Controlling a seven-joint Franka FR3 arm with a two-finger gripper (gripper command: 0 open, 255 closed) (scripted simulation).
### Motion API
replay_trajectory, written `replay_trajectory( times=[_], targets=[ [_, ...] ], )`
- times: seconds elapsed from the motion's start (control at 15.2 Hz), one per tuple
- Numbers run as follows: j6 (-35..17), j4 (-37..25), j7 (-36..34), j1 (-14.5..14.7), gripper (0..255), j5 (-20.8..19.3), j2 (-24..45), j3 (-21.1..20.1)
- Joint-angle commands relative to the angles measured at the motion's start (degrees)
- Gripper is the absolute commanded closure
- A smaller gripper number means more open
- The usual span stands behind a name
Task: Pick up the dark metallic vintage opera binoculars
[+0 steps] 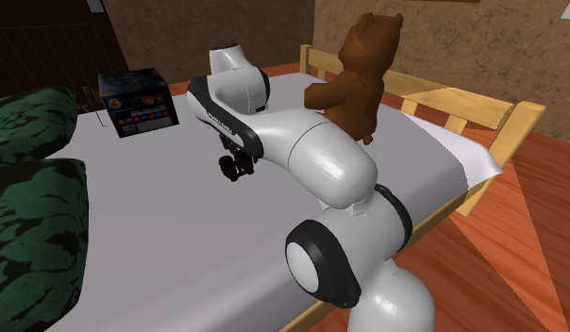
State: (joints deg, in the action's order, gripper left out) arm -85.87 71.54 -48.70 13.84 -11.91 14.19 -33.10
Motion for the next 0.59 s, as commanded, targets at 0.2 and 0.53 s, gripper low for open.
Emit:
replay_trajectory(
  times=[0.2,0.53],
  targets=[
    [5.5,-7.9,-0.2,1.9,255,-1.7,2.7,-0.1],
    [9.4,-13.9,-0.3,3.7,255,-3.2,5.1,-0.1]
  ],
)
